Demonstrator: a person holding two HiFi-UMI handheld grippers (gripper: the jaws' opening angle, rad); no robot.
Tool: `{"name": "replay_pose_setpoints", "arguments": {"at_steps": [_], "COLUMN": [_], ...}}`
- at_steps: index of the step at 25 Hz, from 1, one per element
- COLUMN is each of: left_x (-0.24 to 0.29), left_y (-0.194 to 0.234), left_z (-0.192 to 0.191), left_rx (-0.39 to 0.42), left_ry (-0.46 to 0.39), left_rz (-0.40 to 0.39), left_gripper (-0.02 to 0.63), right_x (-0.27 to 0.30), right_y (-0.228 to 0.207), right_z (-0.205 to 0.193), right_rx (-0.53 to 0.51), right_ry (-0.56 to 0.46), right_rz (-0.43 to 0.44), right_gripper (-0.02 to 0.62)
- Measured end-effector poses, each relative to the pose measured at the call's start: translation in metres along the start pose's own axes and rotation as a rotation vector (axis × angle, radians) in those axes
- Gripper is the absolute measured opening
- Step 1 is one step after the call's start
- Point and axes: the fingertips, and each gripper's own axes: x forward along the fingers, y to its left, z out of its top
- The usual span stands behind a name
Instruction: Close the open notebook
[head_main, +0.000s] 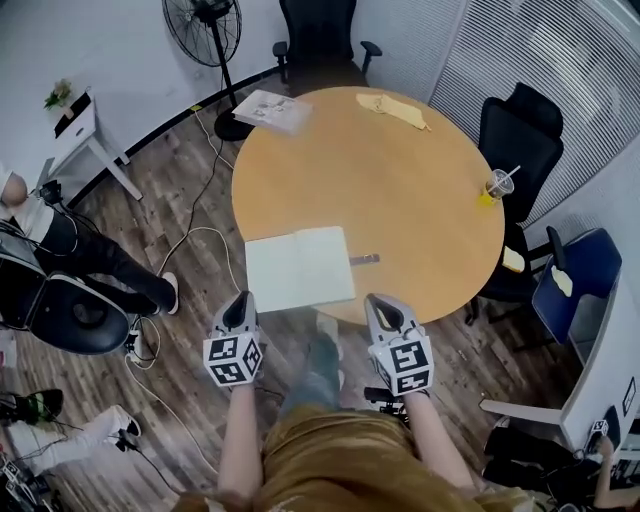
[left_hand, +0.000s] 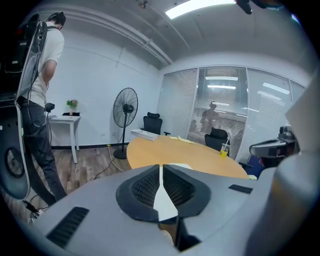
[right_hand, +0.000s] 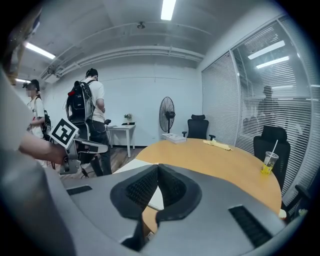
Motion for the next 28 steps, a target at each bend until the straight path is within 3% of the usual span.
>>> {"name": "replay_pose_setpoints", "arguments": {"at_steps": [14, 28], "left_x": [0.021, 0.035], "left_y": [0.019, 0.039], "left_z": [-0.037, -0.097], "left_rx": [-0.027, -0.187], "left_ry": [0.082, 0.196], "left_rz": [0.054, 0.077], "left_gripper": [0.044, 0.048], "right_x": [0.028, 0.059], "right_y": [-0.008, -0.004], "right_z": [-0.028, -0.053], "right_rx": [0.014, -0.015], "right_ry": [0.061, 0.162], "right_rz": [0.035, 0.102], "right_gripper": [0.012, 0.012]}}
